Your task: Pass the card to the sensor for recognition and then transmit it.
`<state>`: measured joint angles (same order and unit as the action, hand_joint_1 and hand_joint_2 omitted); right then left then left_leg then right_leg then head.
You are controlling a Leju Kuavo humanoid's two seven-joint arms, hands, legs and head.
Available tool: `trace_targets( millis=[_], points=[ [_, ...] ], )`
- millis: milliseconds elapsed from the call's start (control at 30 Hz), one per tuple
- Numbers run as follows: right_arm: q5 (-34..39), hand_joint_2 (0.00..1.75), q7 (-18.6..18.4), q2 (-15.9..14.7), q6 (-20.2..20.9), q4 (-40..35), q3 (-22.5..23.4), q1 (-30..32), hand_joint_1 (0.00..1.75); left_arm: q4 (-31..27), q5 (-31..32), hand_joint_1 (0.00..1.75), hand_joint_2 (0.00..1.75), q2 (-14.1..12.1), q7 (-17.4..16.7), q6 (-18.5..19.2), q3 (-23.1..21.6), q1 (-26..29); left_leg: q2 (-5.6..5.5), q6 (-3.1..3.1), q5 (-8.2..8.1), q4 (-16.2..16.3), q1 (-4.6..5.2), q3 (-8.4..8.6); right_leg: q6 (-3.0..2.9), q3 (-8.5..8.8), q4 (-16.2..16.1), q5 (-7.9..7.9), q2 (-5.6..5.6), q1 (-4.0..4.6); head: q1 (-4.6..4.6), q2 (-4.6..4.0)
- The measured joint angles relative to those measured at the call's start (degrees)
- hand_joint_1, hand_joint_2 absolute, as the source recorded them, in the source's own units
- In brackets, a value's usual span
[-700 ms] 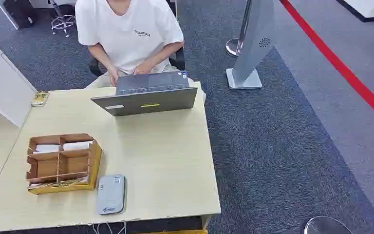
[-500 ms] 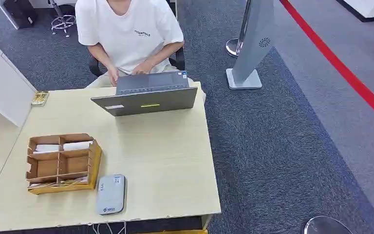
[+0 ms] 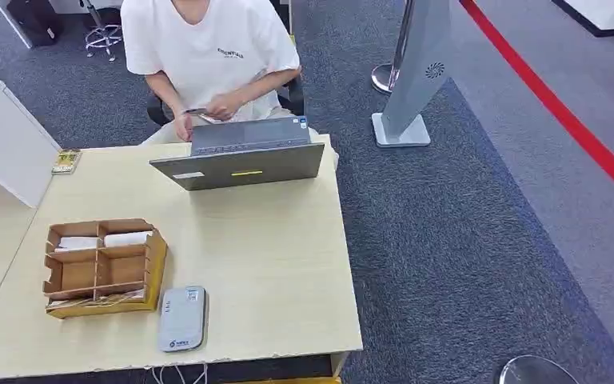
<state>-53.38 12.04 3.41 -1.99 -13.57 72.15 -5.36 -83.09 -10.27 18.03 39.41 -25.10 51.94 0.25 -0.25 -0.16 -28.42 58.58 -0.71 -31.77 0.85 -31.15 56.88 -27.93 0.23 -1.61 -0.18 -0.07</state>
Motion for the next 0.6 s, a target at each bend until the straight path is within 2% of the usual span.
trace_targets(
  millis=[100, 200, 500, 600],
  points=[
    [-0.5, 1.75, -0.2, 0.0, -0.2, 0.1, 0.0, 0.0, 0.0, -8.9, 3.7, 0.0, 1.75, -0.4, 0.7, -4.8, -5.6, 0.5, 0.0, 0.0, 0.0, 0.0, 0.01, 0.0, 0.0, 0.02, 0.0, 0.0, 0.0, 0.0, -0.02, 0.0],
    [-0.7, 1.75, -0.4, 0.1, -0.2, 0.2, 0.0, -0.1, 0.0, -14.4, 4.8, 0.0, 1.75, -0.7, 0.7, -5.9, -9.2, 0.7, 0.0, 0.0, 0.0, 0.0, 0.02, 0.01, 0.0, 0.03, 0.0, 0.01, 0.01, -0.01, -0.02, 0.0],
    [-0.8, 1.75, -0.7, 0.2, -0.3, 0.3, 0.0, -0.3, 0.0, -20.6, 5.4, 0.0, 1.75, -0.9, 0.7, -6.3, -12.8, 1.6, 0.01, 0.0, 0.0, 0.0, 0.01, 0.01, 0.0, -0.01, 0.0, 0.0, 0.02, 0.0, -0.02, 0.0],
    [-1.3, 1.75, -1.6, 0.2, -0.6, 0.3, -0.3, -0.4, 0.0, -23.4, 8.1, 0.0, 1.75, -1.1, 0.7, -9.4, -14.7, 1.8, 0.01, 0.0, 0.0, 0.0, 0.01, 0.01, 0.0, 0.0, 0.0, 0.0, 0.01, 0.0, -0.02, 0.0]
  ],
)
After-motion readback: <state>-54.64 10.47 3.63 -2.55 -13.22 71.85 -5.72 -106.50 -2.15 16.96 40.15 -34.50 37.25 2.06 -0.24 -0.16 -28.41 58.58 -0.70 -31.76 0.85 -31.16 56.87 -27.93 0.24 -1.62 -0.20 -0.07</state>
